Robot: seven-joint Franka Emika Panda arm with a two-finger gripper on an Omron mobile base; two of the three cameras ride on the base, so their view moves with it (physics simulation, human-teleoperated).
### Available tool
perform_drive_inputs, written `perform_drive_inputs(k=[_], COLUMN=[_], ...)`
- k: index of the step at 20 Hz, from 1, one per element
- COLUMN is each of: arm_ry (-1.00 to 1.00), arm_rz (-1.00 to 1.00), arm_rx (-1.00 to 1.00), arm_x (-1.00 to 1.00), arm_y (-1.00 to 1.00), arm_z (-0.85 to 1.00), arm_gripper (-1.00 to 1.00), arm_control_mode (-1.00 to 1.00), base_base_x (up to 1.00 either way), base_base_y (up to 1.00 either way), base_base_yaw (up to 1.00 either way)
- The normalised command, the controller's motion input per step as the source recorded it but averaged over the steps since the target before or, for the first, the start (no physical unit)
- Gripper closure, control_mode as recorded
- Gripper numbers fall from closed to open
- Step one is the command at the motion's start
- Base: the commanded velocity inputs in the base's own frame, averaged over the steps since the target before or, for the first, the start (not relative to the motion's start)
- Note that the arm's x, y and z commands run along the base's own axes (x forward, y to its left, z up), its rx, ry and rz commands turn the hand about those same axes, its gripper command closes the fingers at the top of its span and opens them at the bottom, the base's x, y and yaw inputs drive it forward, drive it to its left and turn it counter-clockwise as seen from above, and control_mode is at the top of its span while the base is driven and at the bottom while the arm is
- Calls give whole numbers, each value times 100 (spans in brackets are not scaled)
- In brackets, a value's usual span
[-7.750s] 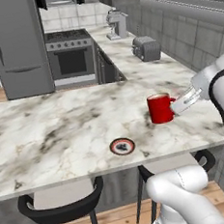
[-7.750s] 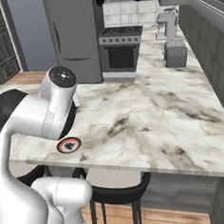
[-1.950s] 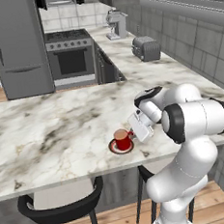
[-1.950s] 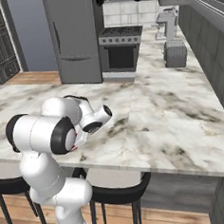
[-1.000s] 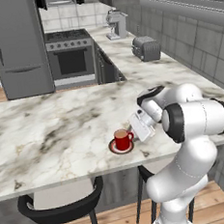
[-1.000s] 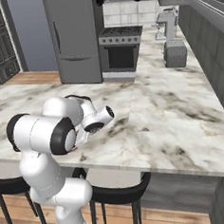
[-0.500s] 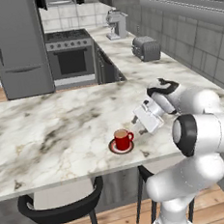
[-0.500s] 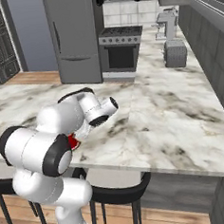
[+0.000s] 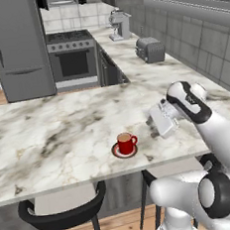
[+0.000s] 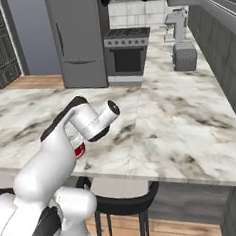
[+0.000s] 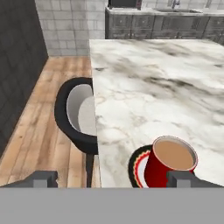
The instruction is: Pick the cup of tea, navigate to the dining table, and place it on the saucer.
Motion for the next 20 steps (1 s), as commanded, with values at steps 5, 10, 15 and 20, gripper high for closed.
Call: perform_drive_inputs(k=[5, 10, 15, 20], arm_ry=[3, 8, 8, 5], arm_rz=[-41, -36, -26, -20], arm_rx=[-9, -3, -1, -1], arm_x=[-66, -77, -100, -100], arm_y=[11, 7, 0, -2], arm_z=[39, 56, 71, 79], arm_gripper=[-100, -100, -100, -100], arm_control_mode=[-100, -100, -100, -100], base_base_x=[0, 0, 0, 0], base_base_y=[0, 0, 0, 0], base_base_yaw=[0, 0, 0, 0])
